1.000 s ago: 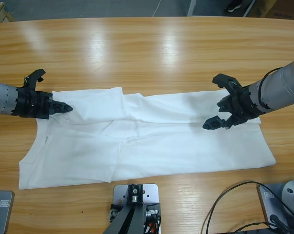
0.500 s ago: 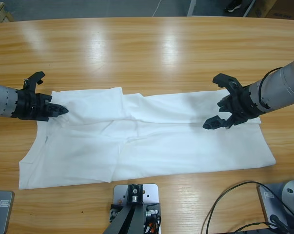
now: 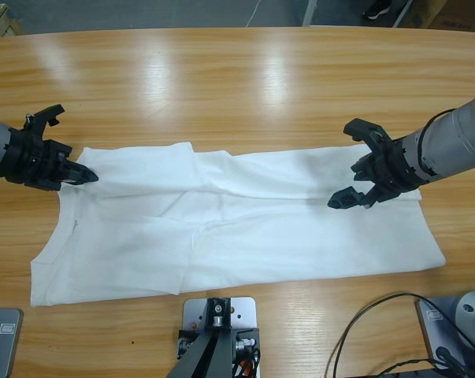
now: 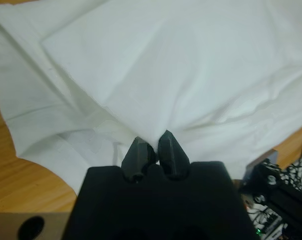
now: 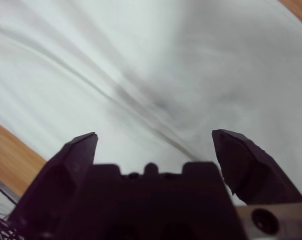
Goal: Fold clothes
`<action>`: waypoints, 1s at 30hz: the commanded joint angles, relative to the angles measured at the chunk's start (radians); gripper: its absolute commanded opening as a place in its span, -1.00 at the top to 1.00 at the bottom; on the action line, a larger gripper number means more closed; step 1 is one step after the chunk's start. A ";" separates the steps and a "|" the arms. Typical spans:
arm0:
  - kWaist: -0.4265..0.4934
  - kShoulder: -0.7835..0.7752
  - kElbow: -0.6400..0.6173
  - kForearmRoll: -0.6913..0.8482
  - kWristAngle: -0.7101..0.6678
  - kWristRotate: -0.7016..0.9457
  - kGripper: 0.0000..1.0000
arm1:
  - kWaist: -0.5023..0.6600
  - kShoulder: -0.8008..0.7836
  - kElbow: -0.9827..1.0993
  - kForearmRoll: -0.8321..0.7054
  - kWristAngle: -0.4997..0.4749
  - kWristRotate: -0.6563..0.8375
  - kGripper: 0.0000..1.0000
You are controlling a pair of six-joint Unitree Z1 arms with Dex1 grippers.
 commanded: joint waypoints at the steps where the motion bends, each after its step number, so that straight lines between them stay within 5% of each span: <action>1: -0.008 0.072 0.012 0.046 -0.085 0.009 1.00 | -0.010 0.031 0.015 -0.008 -0.010 0.002 -0.85; 30: -0.008 0.089 -0.030 0.230 -0.127 0.038 0.98 | -0.010 0.033 0.014 -0.006 -0.024 0.004 -0.85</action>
